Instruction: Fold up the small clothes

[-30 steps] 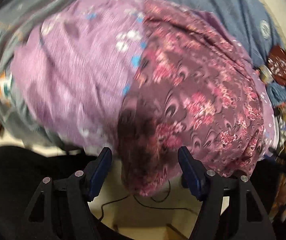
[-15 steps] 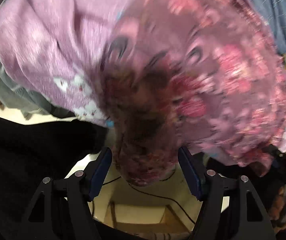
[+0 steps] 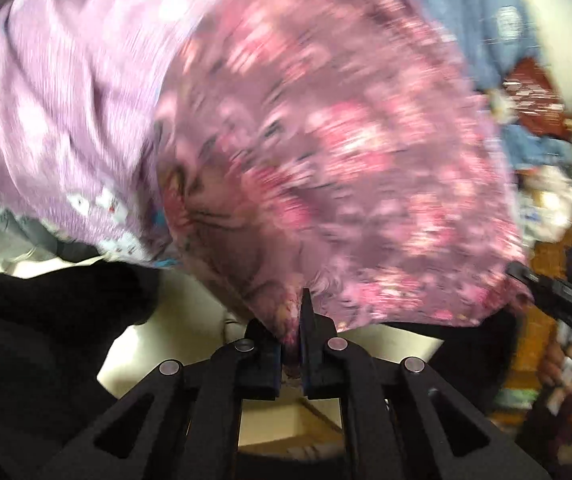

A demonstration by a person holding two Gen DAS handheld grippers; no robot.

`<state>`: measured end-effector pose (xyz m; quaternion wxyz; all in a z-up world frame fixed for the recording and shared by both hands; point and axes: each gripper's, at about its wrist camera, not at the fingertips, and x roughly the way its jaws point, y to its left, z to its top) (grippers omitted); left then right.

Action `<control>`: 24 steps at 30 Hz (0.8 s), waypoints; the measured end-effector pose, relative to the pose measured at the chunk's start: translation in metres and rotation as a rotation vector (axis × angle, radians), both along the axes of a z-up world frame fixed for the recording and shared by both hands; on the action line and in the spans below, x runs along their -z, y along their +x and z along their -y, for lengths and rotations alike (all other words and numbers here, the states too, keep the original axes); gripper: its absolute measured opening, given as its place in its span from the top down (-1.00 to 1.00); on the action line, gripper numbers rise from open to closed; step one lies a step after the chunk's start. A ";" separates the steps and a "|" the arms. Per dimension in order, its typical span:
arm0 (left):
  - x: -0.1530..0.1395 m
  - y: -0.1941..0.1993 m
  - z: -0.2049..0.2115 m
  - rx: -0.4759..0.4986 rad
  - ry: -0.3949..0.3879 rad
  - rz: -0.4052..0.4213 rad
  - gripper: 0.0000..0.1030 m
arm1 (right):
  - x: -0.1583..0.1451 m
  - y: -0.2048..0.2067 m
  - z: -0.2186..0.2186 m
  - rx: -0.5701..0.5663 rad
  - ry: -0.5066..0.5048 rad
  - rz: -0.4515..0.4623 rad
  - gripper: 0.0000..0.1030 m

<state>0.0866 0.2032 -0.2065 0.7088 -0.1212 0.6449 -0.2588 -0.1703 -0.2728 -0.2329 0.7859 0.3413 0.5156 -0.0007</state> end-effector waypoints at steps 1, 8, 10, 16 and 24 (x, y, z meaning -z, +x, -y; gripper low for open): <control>-0.014 0.001 -0.005 0.012 -0.034 0.013 0.91 | -0.013 -0.002 0.003 -0.012 0.018 0.034 0.82; -0.089 0.028 -0.047 -0.019 -0.277 0.131 0.91 | -0.082 -0.002 0.016 -0.044 0.123 0.331 0.82; -0.105 0.044 -0.058 -0.068 -0.335 0.235 0.91 | -0.094 0.010 0.017 -0.041 0.137 0.406 0.82; -0.120 0.107 -0.058 -0.186 -0.362 0.347 0.91 | -0.105 0.076 0.041 0.028 0.152 0.464 0.82; -0.091 0.227 -0.019 -0.370 -0.410 0.349 0.91 | -0.068 0.216 0.096 0.144 0.176 0.426 0.82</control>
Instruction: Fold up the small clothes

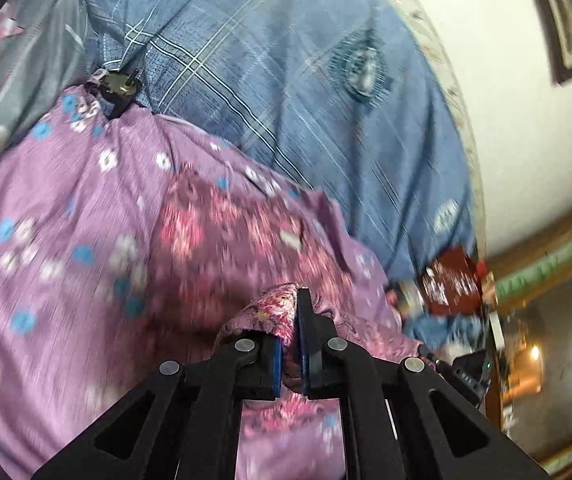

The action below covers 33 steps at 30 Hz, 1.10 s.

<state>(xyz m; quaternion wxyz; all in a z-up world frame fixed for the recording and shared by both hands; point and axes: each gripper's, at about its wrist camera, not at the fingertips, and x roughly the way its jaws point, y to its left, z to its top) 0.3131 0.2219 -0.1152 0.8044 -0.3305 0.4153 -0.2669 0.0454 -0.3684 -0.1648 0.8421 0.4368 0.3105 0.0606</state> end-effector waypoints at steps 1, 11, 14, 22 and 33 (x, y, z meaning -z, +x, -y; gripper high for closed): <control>0.006 0.016 0.005 -0.019 0.002 -0.003 0.91 | 0.008 0.021 0.007 0.011 0.002 -0.010 0.82; 0.080 0.151 0.073 -0.184 0.052 -0.024 0.85 | 0.085 0.141 0.063 0.166 0.079 0.040 0.11; 0.083 0.159 0.084 -0.170 0.085 -0.007 0.81 | 0.098 0.133 0.080 0.254 0.141 0.090 -0.30; 0.032 0.110 0.102 -0.324 0.112 0.272 -0.28 | 0.053 0.098 0.060 0.193 -0.079 0.104 -0.14; 0.085 0.081 0.183 -0.101 0.451 0.025 -0.44 | 0.085 0.126 -0.104 -0.277 -0.516 -0.211 0.49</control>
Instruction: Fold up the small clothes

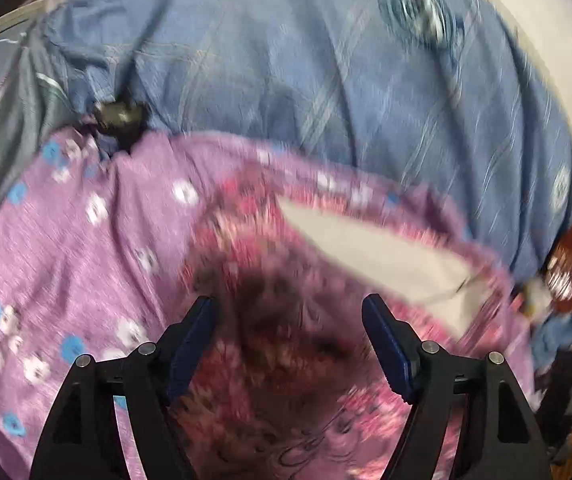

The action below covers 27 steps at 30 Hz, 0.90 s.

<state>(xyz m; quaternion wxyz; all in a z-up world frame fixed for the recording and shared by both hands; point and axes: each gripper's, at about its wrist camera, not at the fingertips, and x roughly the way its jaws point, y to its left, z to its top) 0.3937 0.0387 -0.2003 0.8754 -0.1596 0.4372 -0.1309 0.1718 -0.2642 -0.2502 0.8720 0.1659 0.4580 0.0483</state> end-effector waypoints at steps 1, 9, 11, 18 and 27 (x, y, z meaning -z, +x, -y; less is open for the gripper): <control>0.005 0.003 0.009 0.007 0.020 -0.007 -0.44 | 0.004 0.012 -0.008 -0.007 -0.022 -0.002 0.50; 0.018 0.013 -0.005 -0.084 0.038 0.038 -0.44 | -0.012 0.126 0.025 0.179 -0.017 0.108 0.62; 0.016 0.011 -0.012 -0.113 0.046 0.062 -0.44 | -0.024 0.132 0.051 0.311 0.028 0.176 0.48; 0.028 0.013 -0.030 -0.224 0.045 0.030 -0.44 | -0.050 0.066 0.094 0.349 0.053 0.251 0.47; 0.051 0.027 -0.053 -0.358 0.058 -0.063 -0.44 | -0.044 0.017 0.128 0.404 -0.017 0.196 -0.35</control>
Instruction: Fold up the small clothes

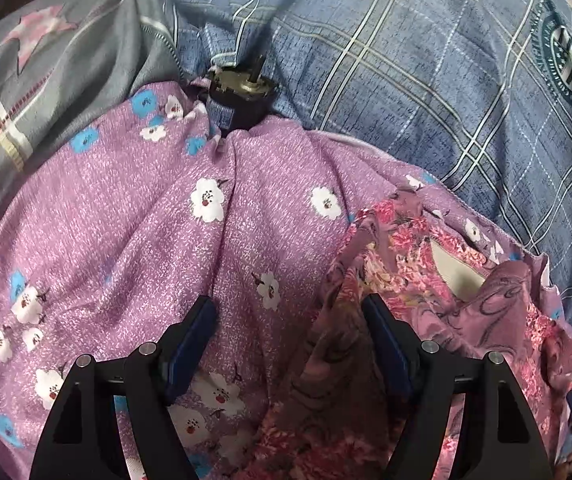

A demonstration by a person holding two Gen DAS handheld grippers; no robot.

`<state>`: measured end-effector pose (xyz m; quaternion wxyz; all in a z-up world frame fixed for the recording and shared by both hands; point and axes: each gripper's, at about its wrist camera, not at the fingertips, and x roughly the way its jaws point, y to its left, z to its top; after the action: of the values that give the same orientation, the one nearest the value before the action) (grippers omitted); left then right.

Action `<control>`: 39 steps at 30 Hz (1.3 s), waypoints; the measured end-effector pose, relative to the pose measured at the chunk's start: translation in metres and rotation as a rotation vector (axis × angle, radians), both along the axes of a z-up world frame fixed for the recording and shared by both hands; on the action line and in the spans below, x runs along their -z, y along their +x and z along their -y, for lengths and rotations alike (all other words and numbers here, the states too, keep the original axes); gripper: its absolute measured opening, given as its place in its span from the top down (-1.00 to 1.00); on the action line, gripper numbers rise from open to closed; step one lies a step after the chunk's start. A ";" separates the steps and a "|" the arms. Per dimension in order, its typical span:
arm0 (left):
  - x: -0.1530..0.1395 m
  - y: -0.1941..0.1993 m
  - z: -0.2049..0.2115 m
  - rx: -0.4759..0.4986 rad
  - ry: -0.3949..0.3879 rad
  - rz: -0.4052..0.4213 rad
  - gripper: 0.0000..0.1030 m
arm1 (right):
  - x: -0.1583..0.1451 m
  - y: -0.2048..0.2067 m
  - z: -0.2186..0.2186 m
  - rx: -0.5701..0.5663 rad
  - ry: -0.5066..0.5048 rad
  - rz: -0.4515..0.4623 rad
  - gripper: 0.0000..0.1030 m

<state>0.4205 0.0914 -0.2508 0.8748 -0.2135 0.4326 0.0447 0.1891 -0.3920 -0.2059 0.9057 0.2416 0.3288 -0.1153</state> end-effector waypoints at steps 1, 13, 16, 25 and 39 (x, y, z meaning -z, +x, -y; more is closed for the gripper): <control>-0.001 0.001 0.003 0.007 0.015 0.006 -0.44 | -0.001 0.004 -0.005 -0.019 -0.031 -0.008 -0.37; 0.007 0.013 -0.003 -0.027 0.054 0.010 -0.44 | 0.018 0.078 0.005 0.118 -0.126 -0.145 0.91; 0.005 0.013 -0.002 -0.034 0.065 0.013 -0.44 | 0.020 0.068 0.042 0.249 -0.082 -0.150 0.74; -0.033 -0.022 0.026 0.091 0.096 0.160 -0.44 | -0.014 -0.031 0.042 0.141 0.056 0.057 -0.26; -0.005 0.002 0.054 0.208 0.201 0.034 -0.50 | 0.037 -0.060 -0.029 0.037 -0.129 -0.252 0.91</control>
<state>0.4229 0.0373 -0.2457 0.8988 -0.0796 0.4309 -0.0065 0.1292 -0.3628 -0.2428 0.8685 0.1726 0.4273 -0.1825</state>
